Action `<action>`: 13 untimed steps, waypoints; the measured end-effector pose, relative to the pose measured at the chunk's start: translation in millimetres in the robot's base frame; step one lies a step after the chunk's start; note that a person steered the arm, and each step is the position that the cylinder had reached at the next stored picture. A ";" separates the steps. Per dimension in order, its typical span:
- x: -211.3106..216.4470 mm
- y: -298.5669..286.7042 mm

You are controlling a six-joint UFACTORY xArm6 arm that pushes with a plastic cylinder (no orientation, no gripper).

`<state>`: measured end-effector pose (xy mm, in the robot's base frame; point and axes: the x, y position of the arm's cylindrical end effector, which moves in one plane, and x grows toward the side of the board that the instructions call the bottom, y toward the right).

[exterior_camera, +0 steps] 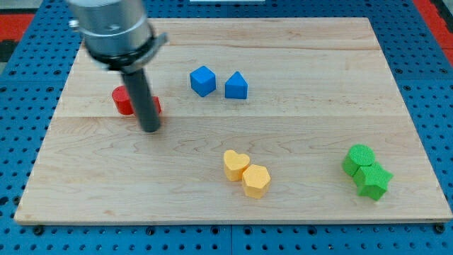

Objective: Slide blue triangle towards red star

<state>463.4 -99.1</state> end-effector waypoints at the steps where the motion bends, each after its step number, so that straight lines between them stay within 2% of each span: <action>1: 7.3 19.3; 2: 4.8 16.8; 5: -22.3 56.5; 7: -68.8 55.9; 8: -123.8 54.6; 9: -132.5 135.7; 10: -121.2 211.1; 11: -109.0 137.5; 12: -93.3 88.0; 13: -91.4 143.6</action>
<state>372.0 44.5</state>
